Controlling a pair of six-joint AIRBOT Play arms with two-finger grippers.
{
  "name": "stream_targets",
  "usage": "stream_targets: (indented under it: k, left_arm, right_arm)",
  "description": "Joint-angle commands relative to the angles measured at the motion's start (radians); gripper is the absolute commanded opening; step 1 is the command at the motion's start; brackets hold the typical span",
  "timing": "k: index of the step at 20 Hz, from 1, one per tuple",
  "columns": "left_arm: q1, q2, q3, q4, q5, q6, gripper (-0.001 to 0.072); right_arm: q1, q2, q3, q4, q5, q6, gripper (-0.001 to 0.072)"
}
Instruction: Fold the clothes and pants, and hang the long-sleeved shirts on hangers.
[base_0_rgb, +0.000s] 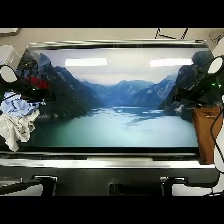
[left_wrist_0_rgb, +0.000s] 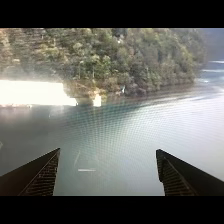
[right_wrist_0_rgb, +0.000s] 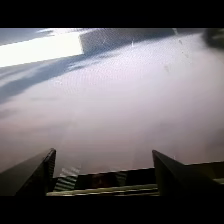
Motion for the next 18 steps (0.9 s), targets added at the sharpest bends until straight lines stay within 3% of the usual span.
stream_targets:
  k: [1, 13, 18]
  left_arm:
    - [0.000, 0.000, 0.000, 0.000, 0.000, 0.000, 0.0703]
    - [0.000, 0.000, 0.000, 0.000, 0.001, 0.000, 0.0703]
    - [-0.002, 0.000, 0.000, 0.000, 0.132, 0.000, 0.0703]
  right_arm:
    - [0.001, 0.000, 0.000, 0.000, 0.000, 0.000, 0.0675]
    - [0.001, -0.001, 0.000, 0.000, -0.014, 0.000, 0.0674]
    - [0.001, -0.001, 0.000, -0.010, -0.054, 0.000, 0.0676]
